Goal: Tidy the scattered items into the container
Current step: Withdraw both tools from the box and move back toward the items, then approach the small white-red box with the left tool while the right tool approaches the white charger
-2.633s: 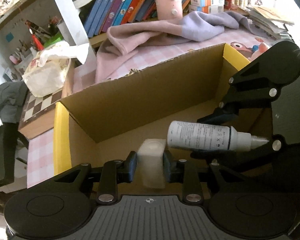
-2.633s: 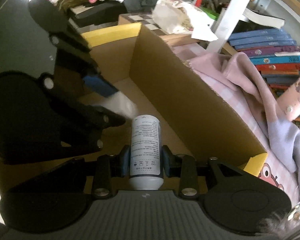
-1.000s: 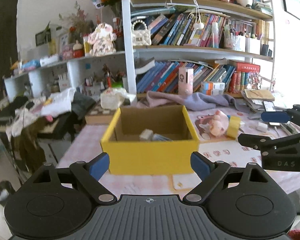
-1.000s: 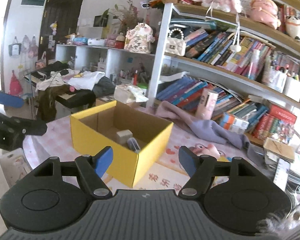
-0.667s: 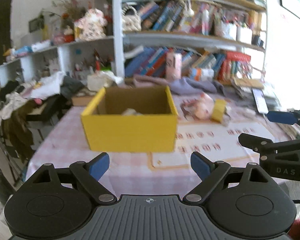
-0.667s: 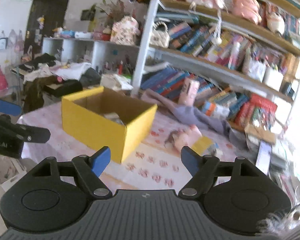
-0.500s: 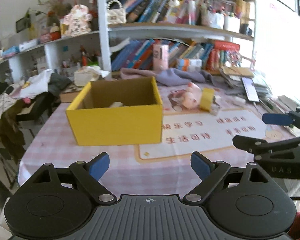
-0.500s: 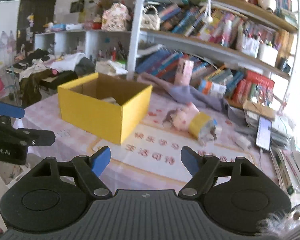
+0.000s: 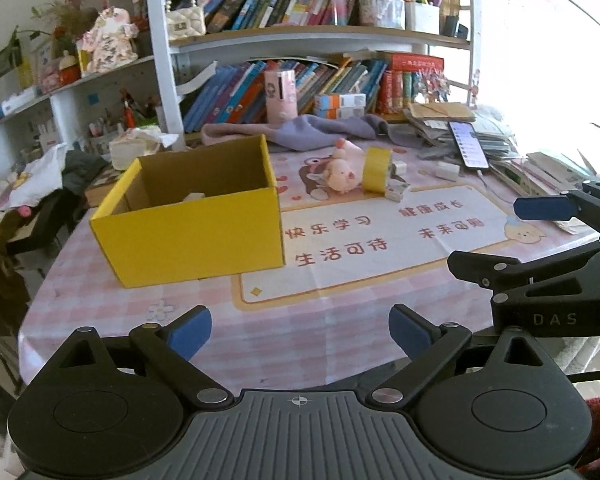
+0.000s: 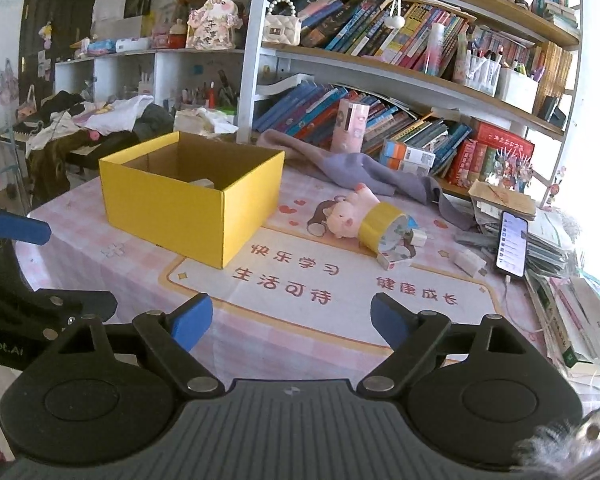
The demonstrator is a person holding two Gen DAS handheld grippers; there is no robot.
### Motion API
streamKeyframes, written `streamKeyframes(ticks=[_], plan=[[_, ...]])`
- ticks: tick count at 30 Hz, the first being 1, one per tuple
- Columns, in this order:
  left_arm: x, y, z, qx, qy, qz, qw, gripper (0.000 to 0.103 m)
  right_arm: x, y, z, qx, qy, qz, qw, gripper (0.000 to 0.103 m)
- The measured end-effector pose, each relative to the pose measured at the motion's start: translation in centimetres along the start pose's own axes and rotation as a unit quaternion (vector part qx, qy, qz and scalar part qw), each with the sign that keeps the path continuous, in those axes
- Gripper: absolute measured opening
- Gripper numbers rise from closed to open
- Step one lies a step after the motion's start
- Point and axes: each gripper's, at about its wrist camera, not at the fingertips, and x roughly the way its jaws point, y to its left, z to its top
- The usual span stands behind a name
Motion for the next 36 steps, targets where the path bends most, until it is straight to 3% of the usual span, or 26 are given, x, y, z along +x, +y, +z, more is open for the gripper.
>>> streamKeyframes(ticks=[15, 36], plan=[[2.2, -3.3, 0.7, 0.033, 0.024, -0.040, 0.9984, 0.098, 0.0, -3.0, -1.7, 0.021, 0.033, -0.031, 0.999, 0.086], [5.8, -6.9, 2.8, 0.079, 0.028, -0.095, 0.9920, 0.098, 1.0, -7.4, -2.2, 0.055, 0.043, -0.081, 0.994, 0.086]])
